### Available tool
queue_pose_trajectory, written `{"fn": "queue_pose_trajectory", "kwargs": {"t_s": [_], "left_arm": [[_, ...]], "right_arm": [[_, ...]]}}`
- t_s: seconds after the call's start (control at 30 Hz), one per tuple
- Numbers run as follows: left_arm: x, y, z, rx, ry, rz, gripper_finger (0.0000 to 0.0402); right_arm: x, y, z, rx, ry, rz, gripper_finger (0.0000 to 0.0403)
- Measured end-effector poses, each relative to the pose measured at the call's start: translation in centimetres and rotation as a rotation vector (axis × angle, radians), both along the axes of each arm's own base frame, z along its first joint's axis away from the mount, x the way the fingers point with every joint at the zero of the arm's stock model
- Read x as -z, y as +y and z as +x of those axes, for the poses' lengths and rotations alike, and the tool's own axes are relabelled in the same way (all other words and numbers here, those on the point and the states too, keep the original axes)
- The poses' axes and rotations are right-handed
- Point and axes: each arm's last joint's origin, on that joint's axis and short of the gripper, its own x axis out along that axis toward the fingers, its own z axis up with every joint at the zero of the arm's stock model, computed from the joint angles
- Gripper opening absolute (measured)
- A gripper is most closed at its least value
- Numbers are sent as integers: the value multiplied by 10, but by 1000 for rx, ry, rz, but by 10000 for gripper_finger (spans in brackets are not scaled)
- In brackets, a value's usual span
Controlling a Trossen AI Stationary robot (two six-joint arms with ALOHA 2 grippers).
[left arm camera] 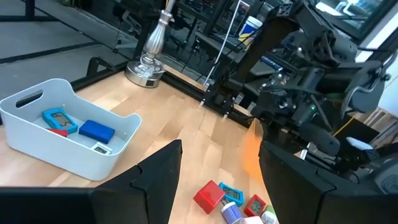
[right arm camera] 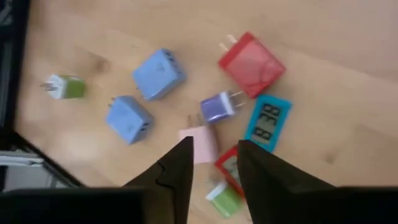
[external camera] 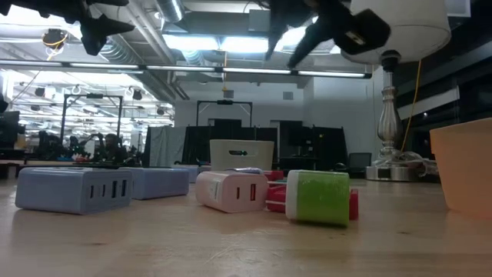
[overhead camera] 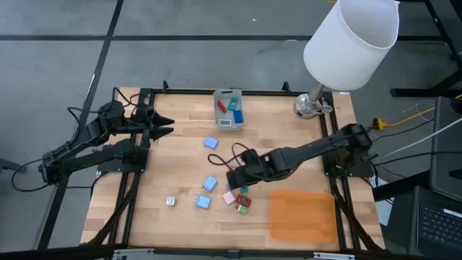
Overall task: Pick & Place Office items
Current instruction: Put the blue digital timer into the gray bin
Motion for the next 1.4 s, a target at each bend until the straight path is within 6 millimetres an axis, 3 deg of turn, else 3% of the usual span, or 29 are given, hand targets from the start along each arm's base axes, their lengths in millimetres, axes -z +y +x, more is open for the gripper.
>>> {"fn": "queue_pose_trajectory", "kwargs": {"t_s": [0.33, 0.83, 1.07, 1.4], "left_arm": [[0, -1, 0, 44, 3, 29, 212], [0, -2, 0, 69, 3, 38, 212], [0, -2, 0, 70, 7, 48, 212], [2, -2, 0, 71, 18, 43, 212]], "right_arm": [[5, 2, 0, 6, 66, 68, 224], [1, 3, 10, -92, -15, 145, 202], [21, 1, 13, 33, 69, 142, 198], [77, 9, 26, 86, 251, 200, 198]]}}
